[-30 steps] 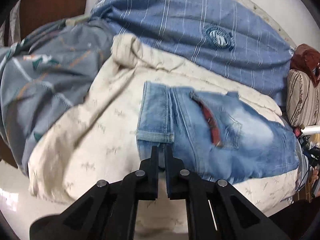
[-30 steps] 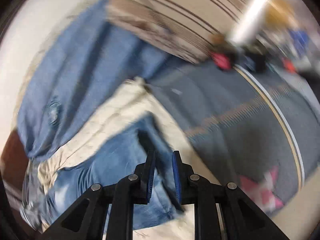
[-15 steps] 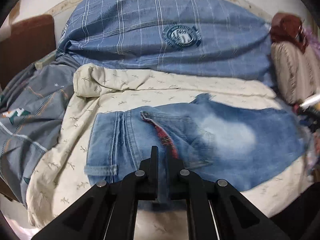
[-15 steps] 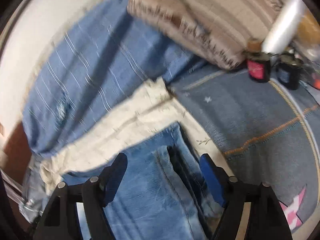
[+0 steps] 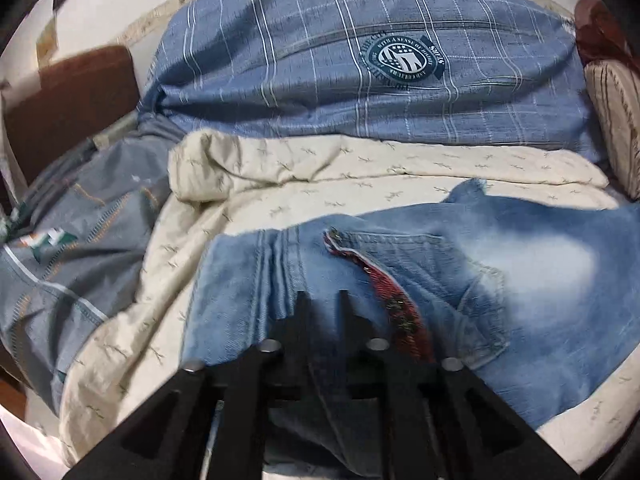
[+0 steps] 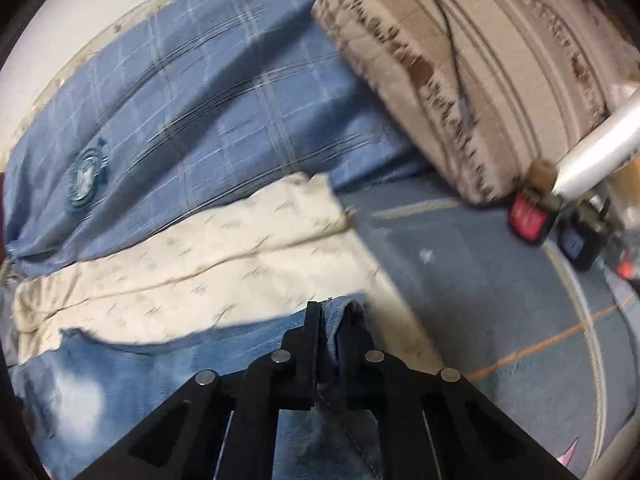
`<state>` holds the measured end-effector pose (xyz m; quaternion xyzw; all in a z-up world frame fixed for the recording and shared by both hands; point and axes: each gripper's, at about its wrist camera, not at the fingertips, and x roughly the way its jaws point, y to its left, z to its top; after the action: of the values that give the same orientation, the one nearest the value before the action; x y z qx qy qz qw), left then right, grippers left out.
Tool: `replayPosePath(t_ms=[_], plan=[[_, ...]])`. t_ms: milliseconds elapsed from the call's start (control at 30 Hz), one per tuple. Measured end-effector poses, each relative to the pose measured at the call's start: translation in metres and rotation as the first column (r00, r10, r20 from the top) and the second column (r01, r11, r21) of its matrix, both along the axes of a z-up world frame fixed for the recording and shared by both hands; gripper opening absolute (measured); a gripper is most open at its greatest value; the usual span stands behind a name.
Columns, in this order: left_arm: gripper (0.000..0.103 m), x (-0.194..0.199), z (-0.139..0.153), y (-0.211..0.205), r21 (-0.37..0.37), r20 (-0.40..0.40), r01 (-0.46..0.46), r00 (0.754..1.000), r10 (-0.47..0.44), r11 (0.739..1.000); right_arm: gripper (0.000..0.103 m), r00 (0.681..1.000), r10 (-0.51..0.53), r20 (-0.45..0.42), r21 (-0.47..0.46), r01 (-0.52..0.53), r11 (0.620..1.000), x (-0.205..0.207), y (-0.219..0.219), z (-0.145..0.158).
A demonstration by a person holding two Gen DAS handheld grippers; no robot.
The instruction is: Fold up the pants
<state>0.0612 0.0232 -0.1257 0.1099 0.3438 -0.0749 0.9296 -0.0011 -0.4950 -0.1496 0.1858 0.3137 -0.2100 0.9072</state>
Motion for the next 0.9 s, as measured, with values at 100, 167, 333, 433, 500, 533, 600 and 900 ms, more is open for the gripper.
replayPosePath(t_ms=[100,167,333,433,500,533,600,900], plan=[[0.045,-0.001,-0.006,-0.007,0.040,0.005,0.005,1.000,-0.005,0.999,0.006,1.000,-0.023,-0.018,0.037,0.024,0.999,0.017,-0.013,-0.011],[0.046,-0.001,-0.012,-0.011,0.076,-0.003,0.007,1.000,-0.007,0.997,0.007,0.997,-0.028,-0.076,0.073,0.034,0.997,0.027,-0.020,-0.026],[0.047,-0.002,-0.020,-0.012,0.116,-0.036,0.019,0.999,-0.015,0.993,0.010,0.998,-0.024,-0.050,0.151,0.032,0.988,0.019,-0.027,-0.027],[0.047,-0.004,-0.020,-0.006,0.078,-0.082,0.031,0.996,-0.024,0.996,0.016,0.995,-0.045,0.090,0.173,0.029,0.984,-0.009,-0.025,-0.008],[0.047,-0.004,-0.023,-0.006,0.092,-0.103,0.041,0.994,-0.031,0.995,0.017,0.985,-0.074,0.158,0.140,0.051,0.989,-0.028,-0.018,0.007],[0.047,-0.005,-0.025,-0.006,0.097,-0.115,0.050,0.993,-0.039,0.994,0.017,0.979,-0.090,0.183,0.109,0.070,0.992,-0.035,-0.016,0.013],[0.046,-0.008,-0.026,-0.005,0.104,-0.128,0.069,0.990,-0.055,0.992,0.017,0.963,-0.135,0.233,0.105,0.114,0.988,-0.049,-0.019,0.023],[0.042,-0.024,-0.021,-0.003,0.125,-0.149,0.170,0.977,-0.151,0.978,0.016,0.982,0.113,0.150,0.176,-0.139,0.975,-0.046,0.010,0.017]])
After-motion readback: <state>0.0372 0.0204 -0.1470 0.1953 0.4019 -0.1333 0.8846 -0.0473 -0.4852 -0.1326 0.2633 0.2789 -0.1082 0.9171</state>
